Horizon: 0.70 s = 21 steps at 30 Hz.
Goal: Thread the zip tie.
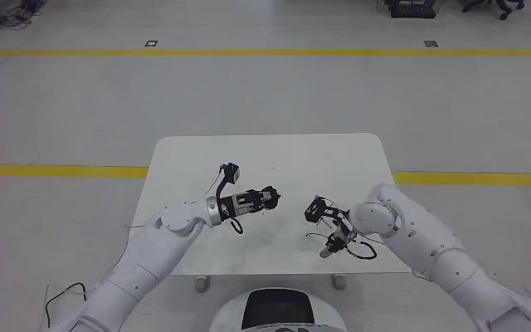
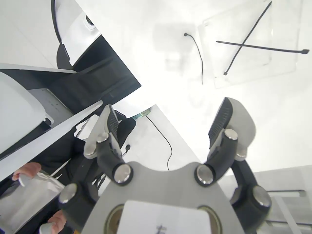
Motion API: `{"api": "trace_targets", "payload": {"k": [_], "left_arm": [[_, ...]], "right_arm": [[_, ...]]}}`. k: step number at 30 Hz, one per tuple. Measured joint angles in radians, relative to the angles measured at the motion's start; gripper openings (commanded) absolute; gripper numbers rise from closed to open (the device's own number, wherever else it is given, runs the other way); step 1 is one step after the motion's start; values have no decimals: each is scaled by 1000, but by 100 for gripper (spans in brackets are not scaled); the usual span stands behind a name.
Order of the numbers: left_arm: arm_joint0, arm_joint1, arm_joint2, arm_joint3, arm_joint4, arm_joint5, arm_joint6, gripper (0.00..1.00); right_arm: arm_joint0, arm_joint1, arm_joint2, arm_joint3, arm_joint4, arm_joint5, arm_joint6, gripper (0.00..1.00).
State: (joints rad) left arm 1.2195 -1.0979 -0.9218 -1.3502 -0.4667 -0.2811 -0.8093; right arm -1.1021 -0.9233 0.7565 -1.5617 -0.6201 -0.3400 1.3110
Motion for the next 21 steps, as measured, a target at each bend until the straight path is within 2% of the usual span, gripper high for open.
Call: {"api": "trace_targets", "payload": {"k": [2, 5, 11, 15, 21], "left_arm": [[0, 0, 0, 0, 0, 0, 0, 0], [0, 0, 0, 0, 0, 0, 0, 0], [0, 0, 0, 0, 0, 0, 0, 0], [0, 0, 0, 0, 0, 0, 0, 0], [0, 0, 0, 0, 0, 0, 0, 0]], "right_arm": [[-1, 0, -5, -6, -5, 0, -4, 100], [12, 0, -64, -32, -75, 0, 5, 100], [103, -1, -214, -22, -79, 0, 2, 100], [177, -2, -341, -1, -72, 0, 2, 100], [176, -3, -338, -1, -75, 1, -1, 100]]}}
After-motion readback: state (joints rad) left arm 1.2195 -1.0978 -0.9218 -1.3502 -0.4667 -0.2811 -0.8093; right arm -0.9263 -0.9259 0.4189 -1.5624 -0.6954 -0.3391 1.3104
